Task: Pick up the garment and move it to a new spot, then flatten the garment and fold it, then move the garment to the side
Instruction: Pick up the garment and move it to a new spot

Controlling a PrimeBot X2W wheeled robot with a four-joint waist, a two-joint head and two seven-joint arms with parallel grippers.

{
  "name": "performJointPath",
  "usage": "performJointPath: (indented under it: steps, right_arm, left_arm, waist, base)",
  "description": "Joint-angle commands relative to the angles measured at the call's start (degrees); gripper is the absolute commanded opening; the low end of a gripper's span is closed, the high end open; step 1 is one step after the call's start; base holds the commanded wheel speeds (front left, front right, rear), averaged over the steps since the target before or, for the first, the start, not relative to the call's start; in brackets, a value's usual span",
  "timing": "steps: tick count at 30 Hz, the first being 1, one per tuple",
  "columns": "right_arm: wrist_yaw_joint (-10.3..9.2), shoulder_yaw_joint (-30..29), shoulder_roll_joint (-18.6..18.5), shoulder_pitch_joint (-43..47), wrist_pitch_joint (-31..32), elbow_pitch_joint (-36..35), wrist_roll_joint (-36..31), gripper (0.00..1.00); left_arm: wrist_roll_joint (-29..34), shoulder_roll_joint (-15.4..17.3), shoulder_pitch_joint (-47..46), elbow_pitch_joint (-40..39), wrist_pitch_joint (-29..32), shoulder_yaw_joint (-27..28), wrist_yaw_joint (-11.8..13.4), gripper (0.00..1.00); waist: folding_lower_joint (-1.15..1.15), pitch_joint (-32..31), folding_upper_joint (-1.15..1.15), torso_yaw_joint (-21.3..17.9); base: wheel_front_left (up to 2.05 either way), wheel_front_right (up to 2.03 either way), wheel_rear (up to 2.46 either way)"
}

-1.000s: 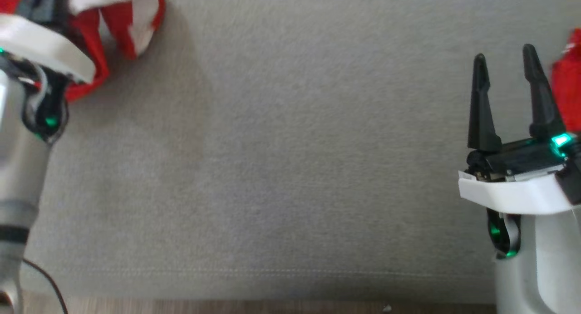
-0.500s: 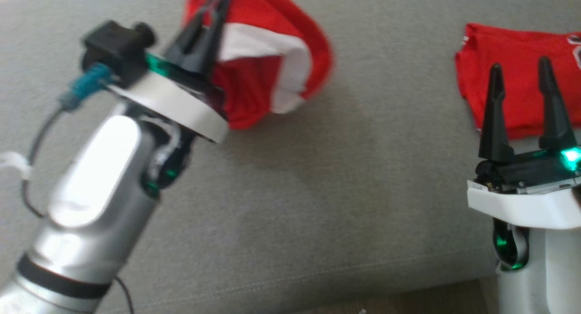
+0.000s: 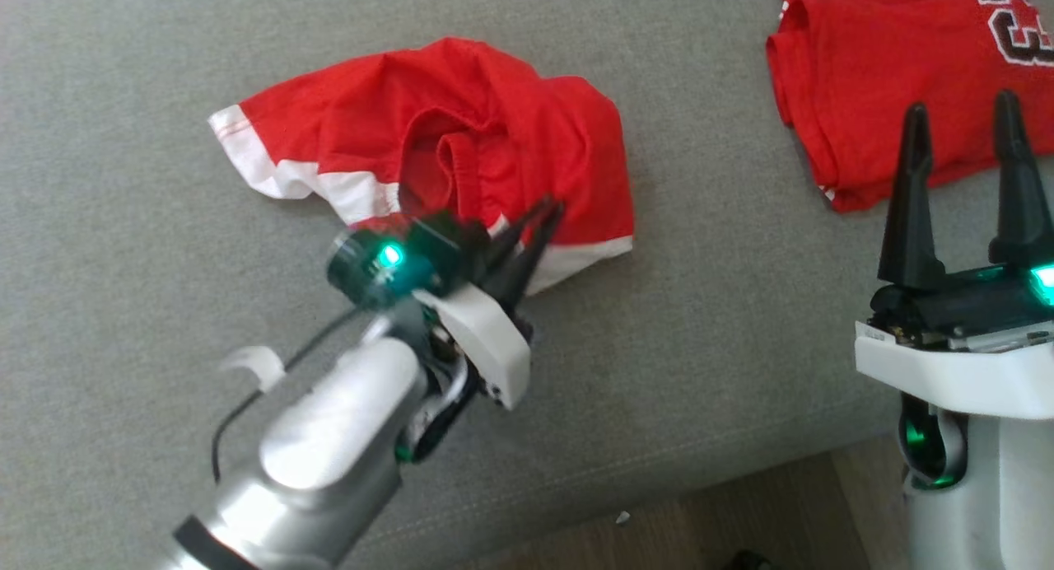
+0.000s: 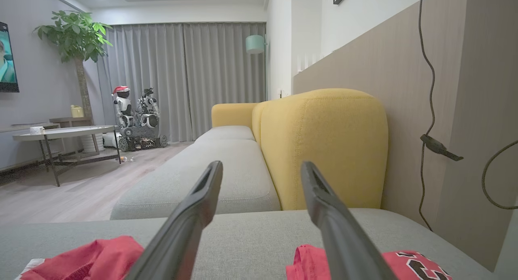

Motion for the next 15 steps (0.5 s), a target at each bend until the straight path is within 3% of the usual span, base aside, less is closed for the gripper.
performJointPath:
  steps: [1,5,11,15]
  right_arm:
    - [0.19,1.26,0.22,-0.84,-0.23,-1.84,0.65,1.0]
    - [0.19,1.34,0.22,-0.07,-0.23,-1.23,0.45,1.0]
    - [0.19,3.34,0.22,0.92,-0.23,0.22,0.1,1.0]
    - [0.19,4.94,0.22,2.29,-0.23,2.64,0.07,1.0]
  left_arm:
    - [1.05,-1.3,-1.06,1.72,-1.65,-0.31,-1.39,1.0]
    - [1.27,-3.37,-0.08,4.67,-4.66,-2.09,-2.86,1.0]
    - [0.32,-3.0,4.31,1.17,-7.61,-0.76,-2.27,1.0]
    - [-0.42,-0.5,10.63,-5.9,-8.41,3.35,0.66,1.0]
  waist:
    - [0.0,0.2,0.0,-0.31]
    - [0.0,-1.71,0.0,0.76]
    - [0.0,-5.36,0.0,2.63]
    - [0.0,-8.63,0.0,4.88]
  base:
    - [0.0,0.0,0.0]
    - [0.0,0.0,0.0]
    - [0.0,0.0,0.0]
    - [0.0,0.0,0.0]
